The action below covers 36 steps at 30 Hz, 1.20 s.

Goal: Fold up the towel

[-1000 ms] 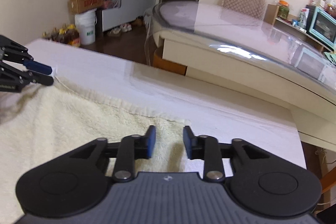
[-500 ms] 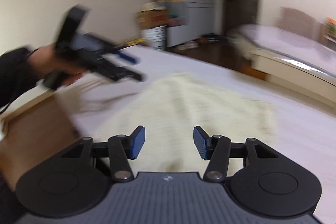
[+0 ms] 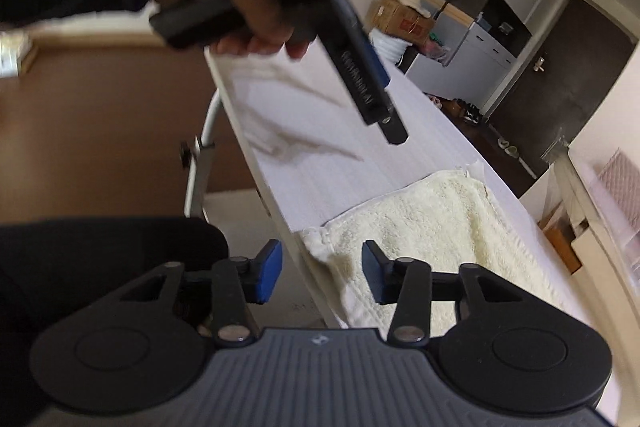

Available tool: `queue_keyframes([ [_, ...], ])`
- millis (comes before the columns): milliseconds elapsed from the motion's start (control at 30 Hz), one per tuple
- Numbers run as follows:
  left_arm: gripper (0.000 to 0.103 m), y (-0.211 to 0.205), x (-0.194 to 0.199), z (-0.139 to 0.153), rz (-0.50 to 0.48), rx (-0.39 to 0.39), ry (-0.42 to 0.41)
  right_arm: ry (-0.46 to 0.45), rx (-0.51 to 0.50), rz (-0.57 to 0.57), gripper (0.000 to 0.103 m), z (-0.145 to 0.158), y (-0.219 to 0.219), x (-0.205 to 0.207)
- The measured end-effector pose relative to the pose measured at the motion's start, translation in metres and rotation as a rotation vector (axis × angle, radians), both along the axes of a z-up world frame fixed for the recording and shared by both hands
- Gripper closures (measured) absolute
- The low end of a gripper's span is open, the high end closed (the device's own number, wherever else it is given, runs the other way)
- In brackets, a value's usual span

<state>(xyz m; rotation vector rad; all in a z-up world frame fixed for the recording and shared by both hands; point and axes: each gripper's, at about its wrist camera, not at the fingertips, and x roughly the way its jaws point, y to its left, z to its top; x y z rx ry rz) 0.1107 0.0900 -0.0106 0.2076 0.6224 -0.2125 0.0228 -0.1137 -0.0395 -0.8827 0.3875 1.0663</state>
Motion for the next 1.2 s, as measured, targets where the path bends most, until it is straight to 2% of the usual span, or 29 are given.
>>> queue_keyframes([
  [100, 0.018, 0.002, -0.001, 0.0, 0.002, -0.006, -0.004, -0.055, -0.047, 0.023, 0.063, -0.008, 0.009, -0.004],
  [200, 0.018, 0.005, -0.002, 0.0, 0.005, -0.013, -0.008, -0.096, -0.057, 0.027, 0.076, -0.011, 0.014, -0.011],
  [267, 0.017, 0.007, -0.002, 0.0, 0.003, -0.014, -0.009, -0.101, -0.051, 0.034, 0.086, -0.01, 0.018, -0.013],
  [300, 0.017, 0.007, -0.002, 0.001, -0.001, -0.01, -0.011, -0.101, -0.046, 0.038, 0.095, -0.01, 0.019, -0.015],
  [333, 0.017, 0.007, -0.001, 0.002, -0.002, -0.007, -0.011, -0.085, -0.035, 0.045, 0.097, -0.007, 0.02, -0.017],
  [567, 0.016, 0.01, 0.023, 0.006, -0.005, 0.016, 0.003, 0.077, 0.087, 0.068, 0.098, 0.015, 0.005, -0.028],
  [733, 0.016, 0.008, 0.046, 0.003, -0.037, 0.023, 0.026, 0.241, 0.19, 0.075, 0.098, 0.04, -0.01, -0.021],
  [1033, 0.014, 0.006, 0.059, -0.016, -0.084, 0.141, 0.095, 0.381, 0.275, 0.074, 0.098, 0.059, -0.028, -0.001],
  [1200, 0.011, 0.012, 0.061, -0.018, -0.073, 0.126, 0.105, 0.443, 0.319, 0.075, 0.099, 0.066, -0.032, 0.016],
])
